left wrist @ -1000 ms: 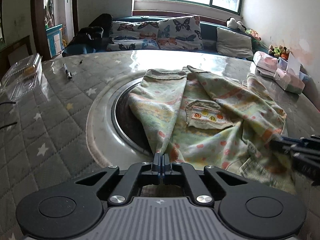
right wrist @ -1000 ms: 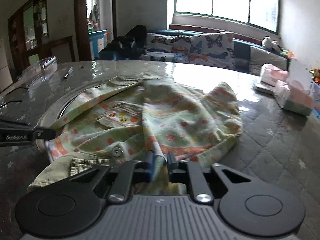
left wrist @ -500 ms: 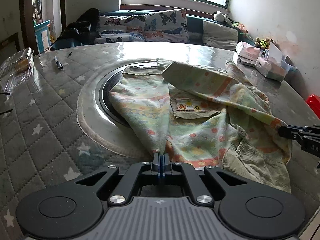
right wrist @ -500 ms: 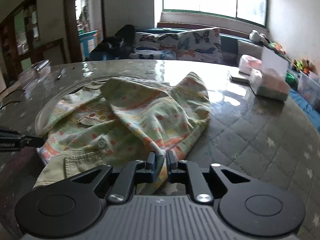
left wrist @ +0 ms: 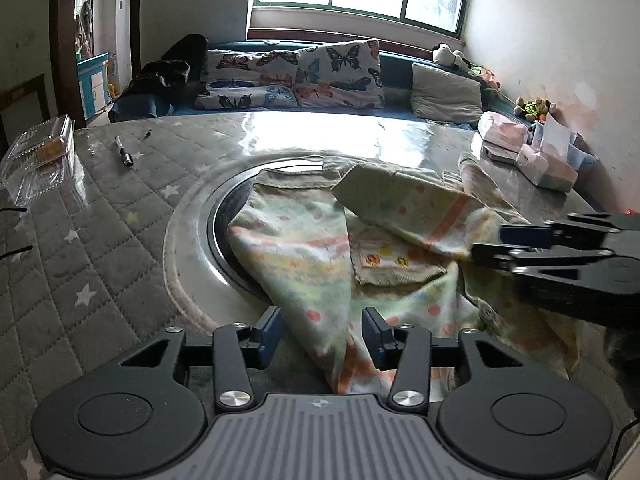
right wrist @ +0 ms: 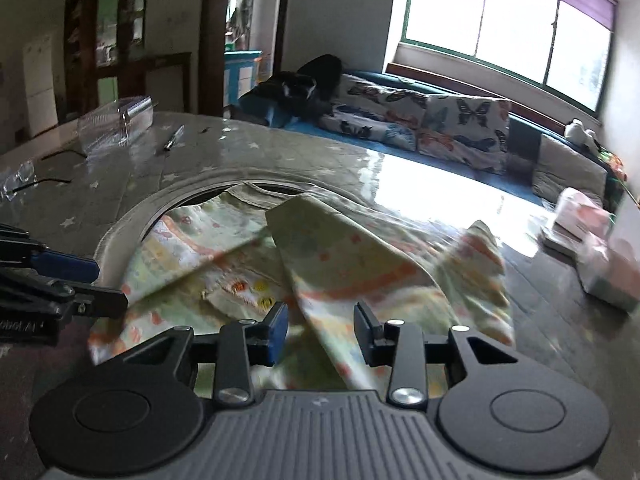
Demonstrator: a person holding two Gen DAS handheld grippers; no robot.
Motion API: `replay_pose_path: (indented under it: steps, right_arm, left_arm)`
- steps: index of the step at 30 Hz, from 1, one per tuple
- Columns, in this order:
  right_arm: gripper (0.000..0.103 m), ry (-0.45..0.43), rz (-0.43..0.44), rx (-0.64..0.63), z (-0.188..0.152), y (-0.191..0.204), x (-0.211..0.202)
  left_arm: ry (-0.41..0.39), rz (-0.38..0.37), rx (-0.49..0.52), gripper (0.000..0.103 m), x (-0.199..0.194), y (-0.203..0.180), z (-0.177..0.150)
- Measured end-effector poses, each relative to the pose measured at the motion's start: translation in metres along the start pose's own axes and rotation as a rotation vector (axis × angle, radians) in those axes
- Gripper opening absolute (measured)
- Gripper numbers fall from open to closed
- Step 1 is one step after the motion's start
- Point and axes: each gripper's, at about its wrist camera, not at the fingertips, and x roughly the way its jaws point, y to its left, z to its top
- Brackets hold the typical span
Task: Fold clothes
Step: 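Lift the shirt with both grippers and shake it out flat on the table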
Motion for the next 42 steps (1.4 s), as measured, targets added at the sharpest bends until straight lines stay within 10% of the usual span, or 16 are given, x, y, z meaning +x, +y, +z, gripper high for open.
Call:
replay_pose_path:
  steps: [22,28,42]
  right_arm:
    - [0.036,0.086,0.090,0.019,0.042,0.006,0.115]
    - [0.004,0.070,0.069,0.005,0.042,0.004,0.115]
    - [0.002,-0.086,-0.017,0.095,0.041,-0.043,0.039]
  left_arm:
    - [0.057,-0.033,-0.061,0.057,0.035,0.012,0.005]
    - [0.063,-0.032,-0.060,0.060,0.039,0.011,0.005]
    - [0.051,0.001,-0.052,0.063,0.037,0.008,0.010]
